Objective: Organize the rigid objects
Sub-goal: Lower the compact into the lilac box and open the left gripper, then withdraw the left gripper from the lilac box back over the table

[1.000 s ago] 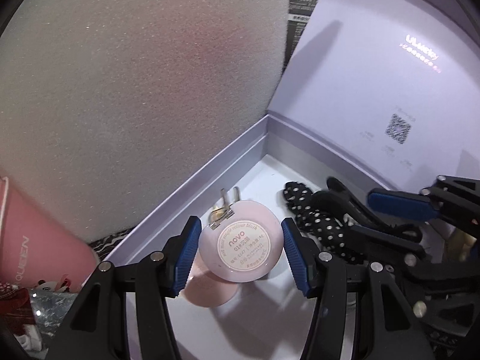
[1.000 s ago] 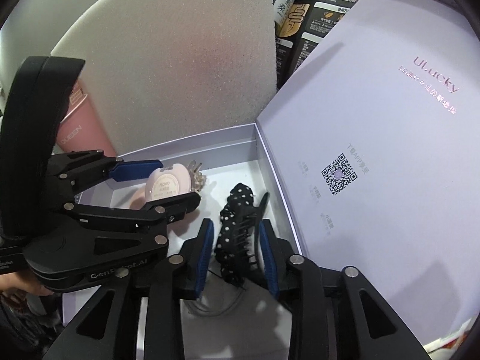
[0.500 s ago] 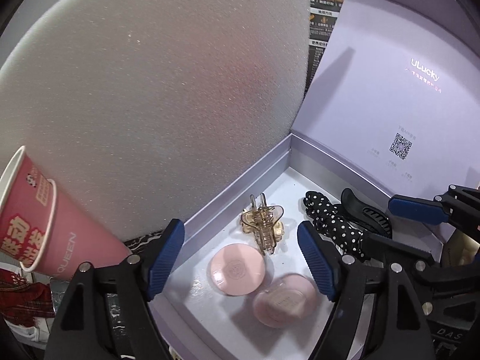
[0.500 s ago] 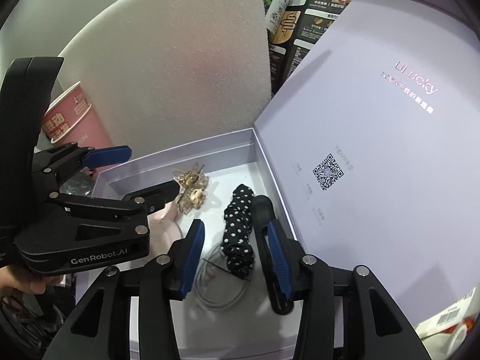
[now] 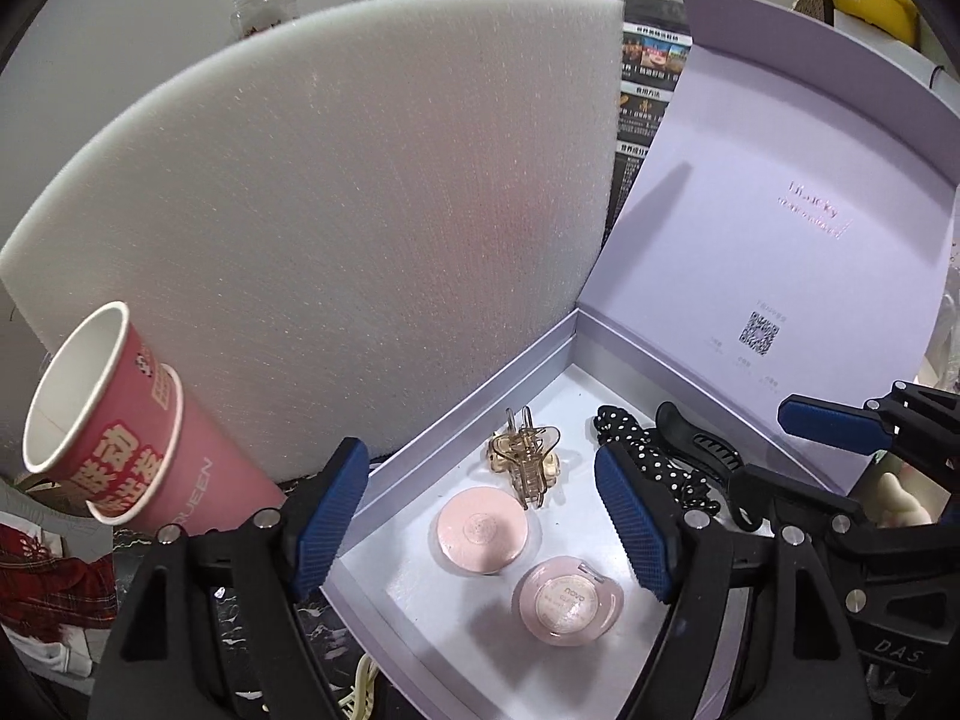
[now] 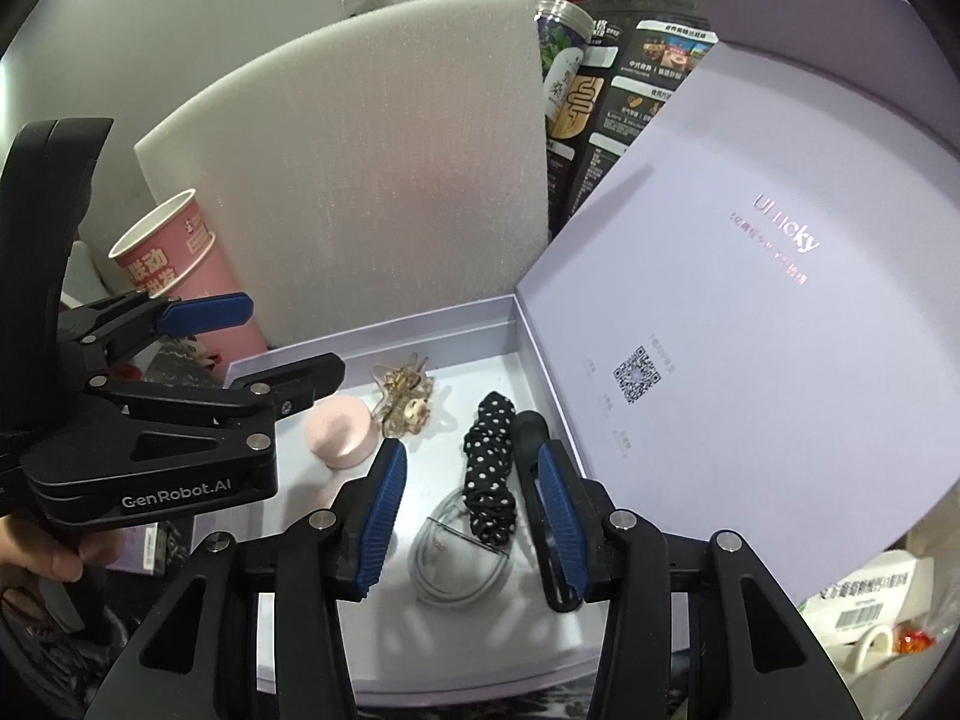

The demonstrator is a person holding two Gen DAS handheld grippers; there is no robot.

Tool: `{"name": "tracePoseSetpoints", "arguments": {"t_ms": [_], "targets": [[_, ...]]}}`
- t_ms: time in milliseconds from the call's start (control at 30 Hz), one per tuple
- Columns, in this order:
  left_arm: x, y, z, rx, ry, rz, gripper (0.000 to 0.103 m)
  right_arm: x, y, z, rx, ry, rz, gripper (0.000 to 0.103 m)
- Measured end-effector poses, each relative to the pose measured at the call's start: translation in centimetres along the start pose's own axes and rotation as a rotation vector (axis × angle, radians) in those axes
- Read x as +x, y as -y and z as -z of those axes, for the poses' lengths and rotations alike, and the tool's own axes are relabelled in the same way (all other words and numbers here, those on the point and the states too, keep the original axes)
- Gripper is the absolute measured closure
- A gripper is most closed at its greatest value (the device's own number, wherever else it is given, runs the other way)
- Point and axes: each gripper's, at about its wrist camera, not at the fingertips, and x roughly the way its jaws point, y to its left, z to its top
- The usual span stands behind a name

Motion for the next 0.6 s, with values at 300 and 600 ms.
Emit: {"name": "tracePoseSetpoints", "arguments": {"t_ms": [300,600], "targets": [[-3.7,-0.1,0.0,-0.012,0.052,0.002,0.025,-2.4,-1.0,0.0,-0.023,0.051,-0.001,0.054],[-6.8,0.2,0.8,-0.011,0.102,-0.001,0.024,-5.5,-2.4,0.4,-0.054,0.105,0.001,0.052]]}}
